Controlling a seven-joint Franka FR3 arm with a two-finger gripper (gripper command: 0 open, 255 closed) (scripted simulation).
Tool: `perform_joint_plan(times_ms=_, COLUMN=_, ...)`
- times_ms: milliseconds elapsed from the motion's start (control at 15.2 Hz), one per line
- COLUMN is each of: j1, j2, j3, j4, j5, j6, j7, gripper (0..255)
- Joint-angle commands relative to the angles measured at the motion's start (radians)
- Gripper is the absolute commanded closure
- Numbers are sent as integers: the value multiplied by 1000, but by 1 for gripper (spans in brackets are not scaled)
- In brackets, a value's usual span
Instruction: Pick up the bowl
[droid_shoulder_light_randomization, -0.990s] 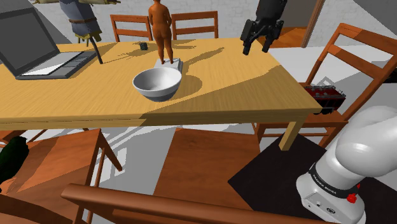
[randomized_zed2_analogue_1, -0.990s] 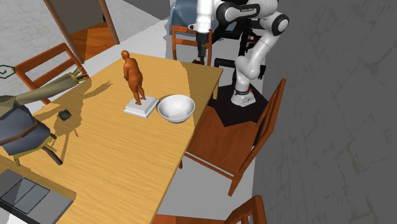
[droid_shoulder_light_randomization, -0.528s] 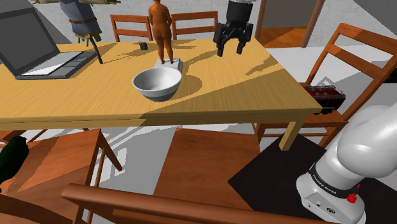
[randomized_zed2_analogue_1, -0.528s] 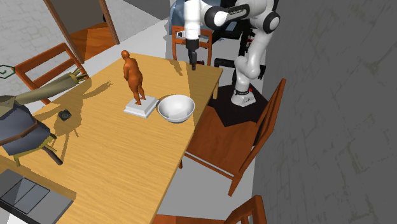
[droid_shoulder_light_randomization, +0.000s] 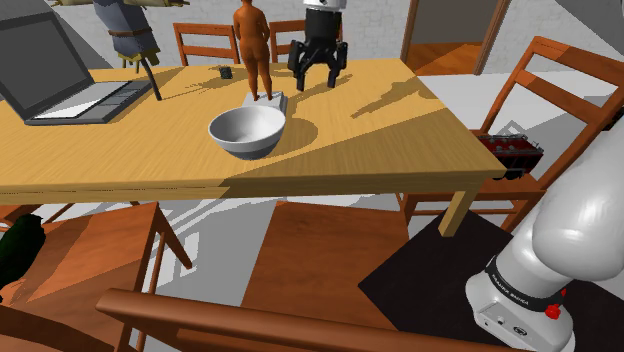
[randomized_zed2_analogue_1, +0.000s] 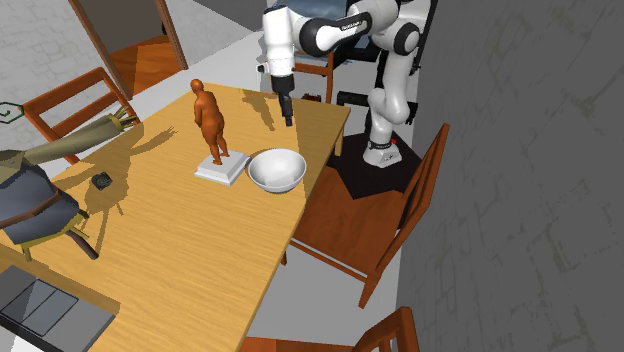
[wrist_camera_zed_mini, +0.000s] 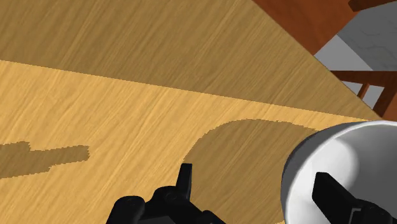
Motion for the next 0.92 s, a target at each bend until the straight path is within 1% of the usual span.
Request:
perform_joint_plan(times_ms=0, j1=10, j2=73, j3=11, j4=74, j5=2, j6=-9, j7=7, gripper=0)
perform_joint_plan(times_ms=330, j1=47, j2=295, j3=40, j4=345, j5=-6, j6=-76, j7=40, gripper=0)
perform_joint_plan(times_ms=396, j1=53, j2=324, j3=43, j4=382, j5=-8, j6=-87, j7=45, gripper=0)
perform_joint_plan(times_ms=858, j1=51, j2=304, j3=42, j4=260, j5=-4, j6=14, j7=27, gripper=0)
